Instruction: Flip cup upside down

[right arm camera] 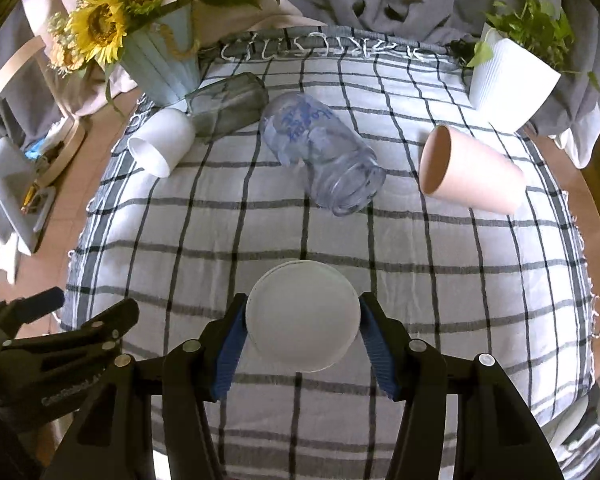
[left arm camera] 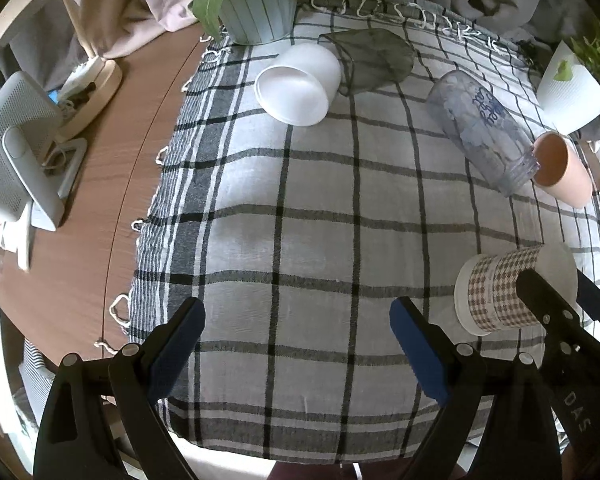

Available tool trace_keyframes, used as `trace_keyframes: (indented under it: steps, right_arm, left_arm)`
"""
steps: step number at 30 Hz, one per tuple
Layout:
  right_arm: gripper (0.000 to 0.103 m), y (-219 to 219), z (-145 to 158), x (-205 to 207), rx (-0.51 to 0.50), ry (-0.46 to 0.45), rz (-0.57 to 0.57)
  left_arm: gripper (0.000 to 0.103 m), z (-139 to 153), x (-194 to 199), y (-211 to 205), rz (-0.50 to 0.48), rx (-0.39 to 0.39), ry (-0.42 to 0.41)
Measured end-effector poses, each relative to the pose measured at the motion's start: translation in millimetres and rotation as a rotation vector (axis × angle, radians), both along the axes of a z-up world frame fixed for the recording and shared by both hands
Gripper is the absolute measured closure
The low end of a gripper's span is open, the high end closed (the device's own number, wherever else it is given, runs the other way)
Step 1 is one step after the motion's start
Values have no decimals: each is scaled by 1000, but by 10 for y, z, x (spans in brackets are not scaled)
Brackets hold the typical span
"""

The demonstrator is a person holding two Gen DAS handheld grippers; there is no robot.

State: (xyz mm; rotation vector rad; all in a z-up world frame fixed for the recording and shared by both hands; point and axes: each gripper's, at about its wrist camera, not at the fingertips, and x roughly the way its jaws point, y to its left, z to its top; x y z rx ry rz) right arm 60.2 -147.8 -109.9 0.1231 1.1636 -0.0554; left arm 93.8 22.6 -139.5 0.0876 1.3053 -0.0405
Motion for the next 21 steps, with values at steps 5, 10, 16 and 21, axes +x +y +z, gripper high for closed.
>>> trace_keyframes:
  steps: [5,10,16,21]
  right_arm:
    - [47,-23,-11,5,15,-3,-16]
    - [26,-92,-24,-17,33,23,-62]
    - [21,-135,211,-162,3,-35,-83]
    - [18,-207,485,-347,-2,-89,-110]
  left_arm:
    - [8,24,-20,20,5,13,-6]
    - [8,72,-60,22,6,40,-26]
    - [8,233,-172,-2,-14,66,-75]
    - [8,466,-332,-15,-34,69,-143]
